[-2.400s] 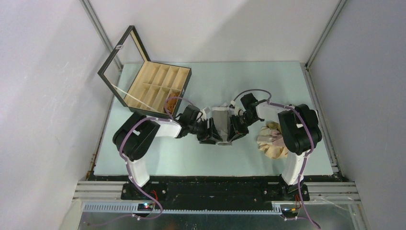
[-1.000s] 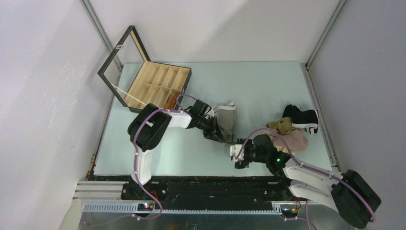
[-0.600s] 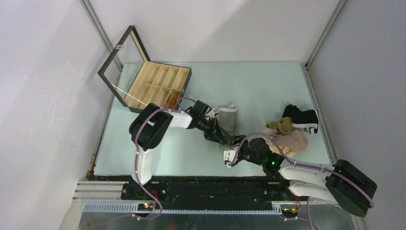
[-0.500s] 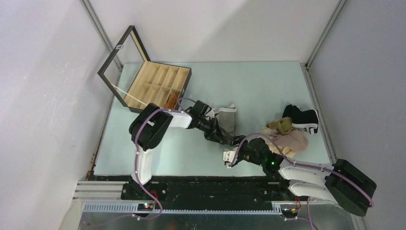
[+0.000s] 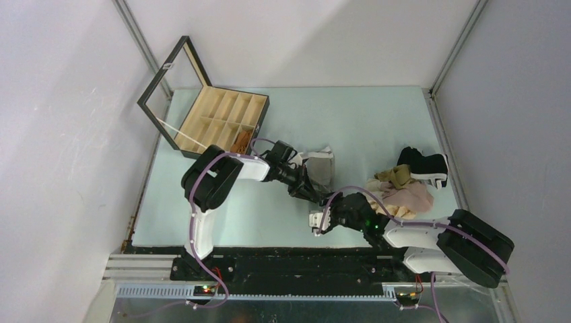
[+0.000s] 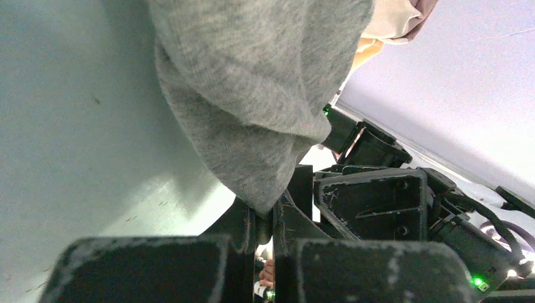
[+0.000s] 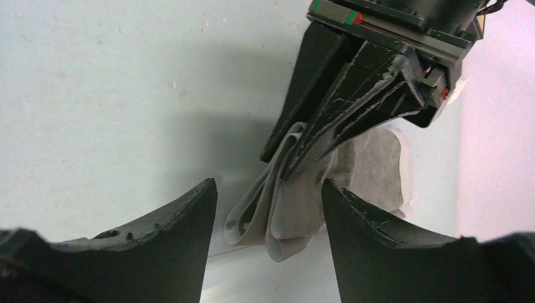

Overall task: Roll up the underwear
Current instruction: Roll the underwear to the center of the board.

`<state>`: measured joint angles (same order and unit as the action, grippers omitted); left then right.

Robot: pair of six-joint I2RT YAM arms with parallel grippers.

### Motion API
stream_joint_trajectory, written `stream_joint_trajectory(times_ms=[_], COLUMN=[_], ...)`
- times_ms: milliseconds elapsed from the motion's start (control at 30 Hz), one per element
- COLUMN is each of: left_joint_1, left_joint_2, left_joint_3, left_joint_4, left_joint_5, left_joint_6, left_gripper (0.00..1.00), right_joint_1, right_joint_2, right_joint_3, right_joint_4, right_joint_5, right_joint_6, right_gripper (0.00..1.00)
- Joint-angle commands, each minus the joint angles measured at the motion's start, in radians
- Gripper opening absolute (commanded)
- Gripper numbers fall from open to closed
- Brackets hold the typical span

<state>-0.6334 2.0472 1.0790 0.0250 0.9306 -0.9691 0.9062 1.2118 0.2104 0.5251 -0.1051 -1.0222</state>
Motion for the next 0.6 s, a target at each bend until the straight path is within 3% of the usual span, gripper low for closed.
stream_joint_trajectory(times_ms=[0, 467, 567], left_joint_1=[-0.001, 0.022, 0.029], left_joint_2=[-0.053, -0.085, -0.091], left_joint_3=[-0.013, -0.017, -0.027], left_joint_4=[0.020, 0.027, 0.035], left_joint_5=[0.045, 0.084, 0.085], left_joint_6=[-0.006, -0.006, -0.005], left_gripper=[0.00, 0.00, 0.00], right_joint_1=[-0.003, -0.032, -0.059], right_joint_2=[0.035, 0.170, 0.194], right_joint_3=[0.048, 0.097, 0.136], right_joint_4=[0.092, 0.091, 0.072], right_joint_5=[0.030, 0.055, 0.059], right_joint_6=[-0.019, -0.054, -0.048], right_gripper=[0.66, 0.54, 0.36])
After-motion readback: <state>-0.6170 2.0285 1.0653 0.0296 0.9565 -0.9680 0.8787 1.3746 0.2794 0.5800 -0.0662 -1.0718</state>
